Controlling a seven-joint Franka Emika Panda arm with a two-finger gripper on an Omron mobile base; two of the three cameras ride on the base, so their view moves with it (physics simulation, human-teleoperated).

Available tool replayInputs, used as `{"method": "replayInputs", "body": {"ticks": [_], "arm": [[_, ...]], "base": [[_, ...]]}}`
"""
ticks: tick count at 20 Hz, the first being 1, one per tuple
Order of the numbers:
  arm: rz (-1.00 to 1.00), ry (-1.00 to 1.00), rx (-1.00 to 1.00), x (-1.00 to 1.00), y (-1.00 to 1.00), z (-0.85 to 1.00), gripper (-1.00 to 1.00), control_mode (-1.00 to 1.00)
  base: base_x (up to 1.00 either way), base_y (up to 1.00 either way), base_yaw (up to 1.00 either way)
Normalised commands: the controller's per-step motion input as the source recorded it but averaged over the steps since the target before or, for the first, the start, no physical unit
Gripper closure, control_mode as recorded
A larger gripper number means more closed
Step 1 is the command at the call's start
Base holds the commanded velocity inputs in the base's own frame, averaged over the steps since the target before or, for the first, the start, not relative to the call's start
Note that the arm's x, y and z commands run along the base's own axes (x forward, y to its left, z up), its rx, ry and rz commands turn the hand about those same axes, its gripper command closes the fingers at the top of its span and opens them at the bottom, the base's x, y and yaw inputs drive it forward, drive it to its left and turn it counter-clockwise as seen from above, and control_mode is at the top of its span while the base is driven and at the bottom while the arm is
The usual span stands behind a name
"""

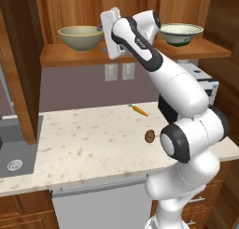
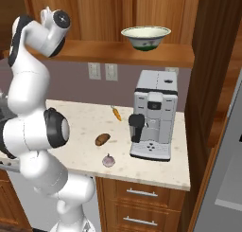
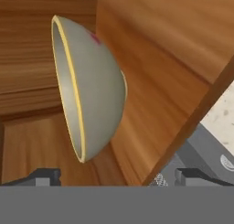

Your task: Pick both bowls and place them on the counter. Then place the potato in one bowl and place the garlic in the other bowl.

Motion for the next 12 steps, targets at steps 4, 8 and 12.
{"method": "replayInputs", "body": {"ticks": [4, 8, 12], "arm": [[0.0, 0.05, 0.0, 0.47, 0.06, 0.0, -1.0, -1.0], [0.0, 0.0, 0.0, 0.46, 0.03, 0.0, -1.0, -1.0], [0.0, 0.0, 0.0, 0.37, 0.09, -0.05, -1.0, -1.0]], "base": [[0.0, 0.0, 0.0], [0.0, 0.0, 0.0], [0.0, 0.0, 0.0]]}}
